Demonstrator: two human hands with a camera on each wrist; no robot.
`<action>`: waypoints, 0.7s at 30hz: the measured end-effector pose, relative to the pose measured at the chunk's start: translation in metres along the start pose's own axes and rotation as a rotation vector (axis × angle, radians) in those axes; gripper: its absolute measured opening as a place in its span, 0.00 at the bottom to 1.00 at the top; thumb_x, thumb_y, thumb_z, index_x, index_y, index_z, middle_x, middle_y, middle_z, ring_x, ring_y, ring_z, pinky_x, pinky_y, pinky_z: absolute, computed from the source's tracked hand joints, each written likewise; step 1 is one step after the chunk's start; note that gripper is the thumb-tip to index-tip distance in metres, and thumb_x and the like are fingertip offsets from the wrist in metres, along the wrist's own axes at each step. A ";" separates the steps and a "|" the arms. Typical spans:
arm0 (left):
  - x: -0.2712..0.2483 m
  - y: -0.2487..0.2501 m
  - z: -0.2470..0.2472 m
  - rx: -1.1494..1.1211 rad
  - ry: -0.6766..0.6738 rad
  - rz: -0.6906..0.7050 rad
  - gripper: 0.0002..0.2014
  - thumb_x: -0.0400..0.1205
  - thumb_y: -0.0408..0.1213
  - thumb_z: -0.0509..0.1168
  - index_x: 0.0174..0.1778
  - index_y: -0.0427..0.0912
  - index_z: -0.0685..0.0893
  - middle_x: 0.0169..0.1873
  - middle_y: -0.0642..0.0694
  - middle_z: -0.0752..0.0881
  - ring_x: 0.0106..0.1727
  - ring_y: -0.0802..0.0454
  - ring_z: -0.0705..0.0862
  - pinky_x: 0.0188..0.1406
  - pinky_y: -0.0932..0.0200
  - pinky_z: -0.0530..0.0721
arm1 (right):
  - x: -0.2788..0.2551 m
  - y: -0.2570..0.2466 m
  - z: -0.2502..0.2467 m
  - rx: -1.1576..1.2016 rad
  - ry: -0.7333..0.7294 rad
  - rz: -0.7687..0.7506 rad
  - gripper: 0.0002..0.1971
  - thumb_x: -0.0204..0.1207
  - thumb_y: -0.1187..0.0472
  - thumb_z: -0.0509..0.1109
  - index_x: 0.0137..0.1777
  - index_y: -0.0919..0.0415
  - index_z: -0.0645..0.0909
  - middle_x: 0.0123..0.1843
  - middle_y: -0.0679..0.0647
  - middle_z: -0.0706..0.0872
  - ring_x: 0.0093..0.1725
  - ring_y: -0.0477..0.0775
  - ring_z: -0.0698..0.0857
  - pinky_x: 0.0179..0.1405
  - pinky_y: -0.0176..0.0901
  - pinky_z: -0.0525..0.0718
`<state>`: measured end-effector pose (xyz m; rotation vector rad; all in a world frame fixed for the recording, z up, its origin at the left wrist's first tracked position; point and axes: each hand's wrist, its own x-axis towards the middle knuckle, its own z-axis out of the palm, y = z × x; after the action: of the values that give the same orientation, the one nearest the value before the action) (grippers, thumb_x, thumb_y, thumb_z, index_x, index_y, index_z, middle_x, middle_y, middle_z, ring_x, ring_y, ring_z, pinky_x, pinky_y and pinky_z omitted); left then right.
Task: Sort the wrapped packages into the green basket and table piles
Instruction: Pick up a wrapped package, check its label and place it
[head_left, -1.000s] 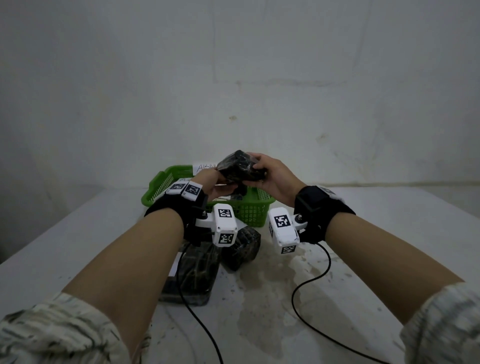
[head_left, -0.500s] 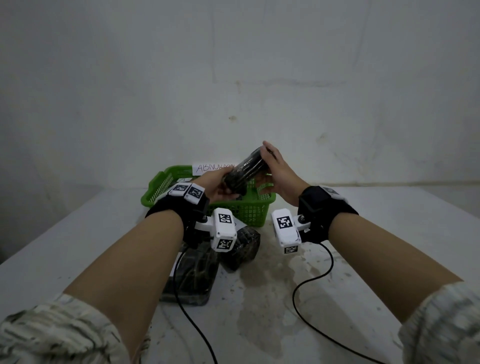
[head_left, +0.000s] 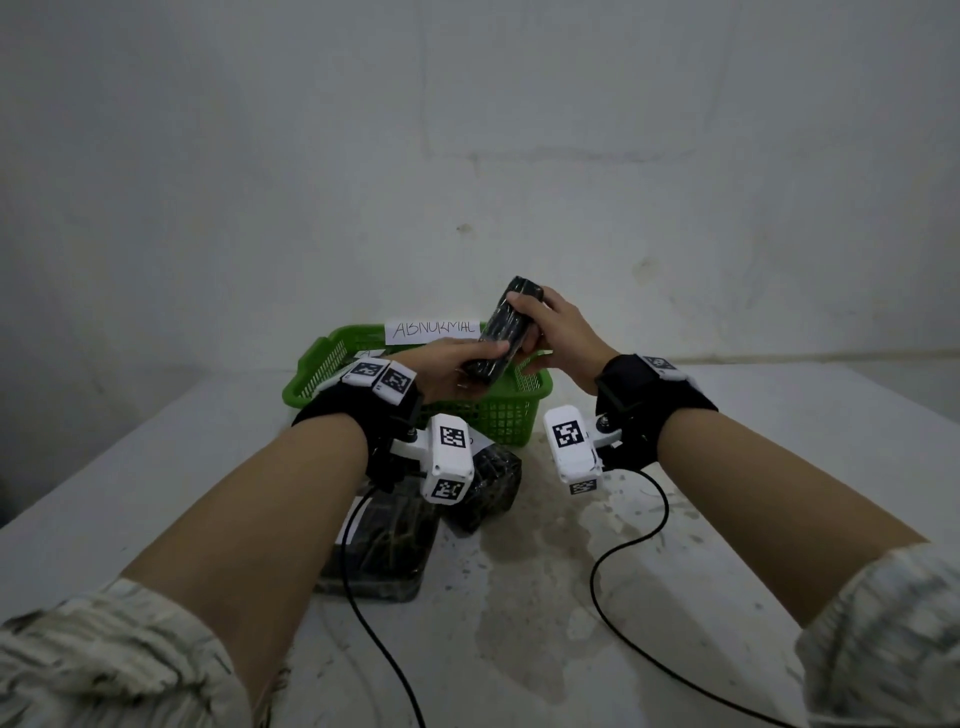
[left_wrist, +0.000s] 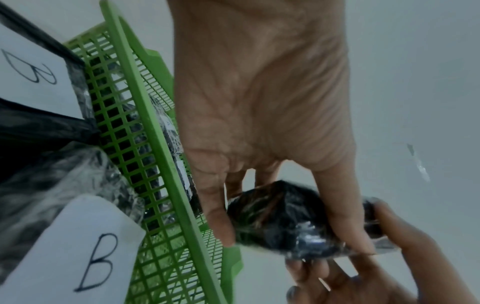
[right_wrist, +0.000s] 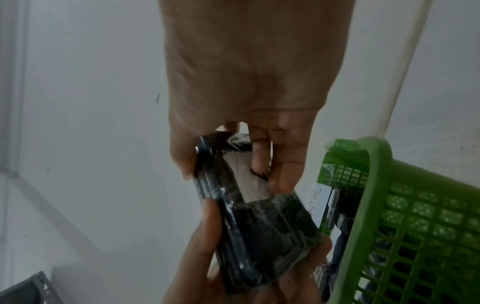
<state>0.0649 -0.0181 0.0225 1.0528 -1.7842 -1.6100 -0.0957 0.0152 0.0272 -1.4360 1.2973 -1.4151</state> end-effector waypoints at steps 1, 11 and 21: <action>0.001 0.000 0.001 -0.015 -0.003 0.017 0.13 0.83 0.42 0.63 0.58 0.38 0.80 0.55 0.38 0.84 0.51 0.47 0.83 0.53 0.59 0.81 | -0.001 0.000 -0.001 -0.012 -0.023 0.000 0.21 0.77 0.53 0.71 0.68 0.53 0.73 0.31 0.55 0.78 0.32 0.53 0.82 0.31 0.48 0.85; 0.000 -0.005 0.008 -0.086 -0.056 -0.019 0.28 0.83 0.60 0.51 0.69 0.44 0.76 0.61 0.41 0.83 0.55 0.43 0.85 0.45 0.55 0.85 | -0.007 -0.009 -0.002 -0.122 0.023 -0.060 0.24 0.85 0.46 0.56 0.78 0.52 0.67 0.64 0.48 0.76 0.57 0.44 0.78 0.38 0.24 0.75; 0.003 -0.016 -0.010 -0.449 -0.123 -0.037 0.27 0.84 0.58 0.47 0.55 0.41 0.83 0.38 0.35 0.90 0.17 0.54 0.80 0.08 0.72 0.73 | -0.006 -0.002 -0.012 0.392 -0.247 0.140 0.36 0.80 0.67 0.65 0.82 0.41 0.55 0.68 0.56 0.74 0.62 0.63 0.81 0.55 0.59 0.87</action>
<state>0.0745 -0.0263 0.0084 0.7930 -1.3810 -2.0114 -0.1068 0.0230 0.0293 -1.1860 0.8876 -1.2683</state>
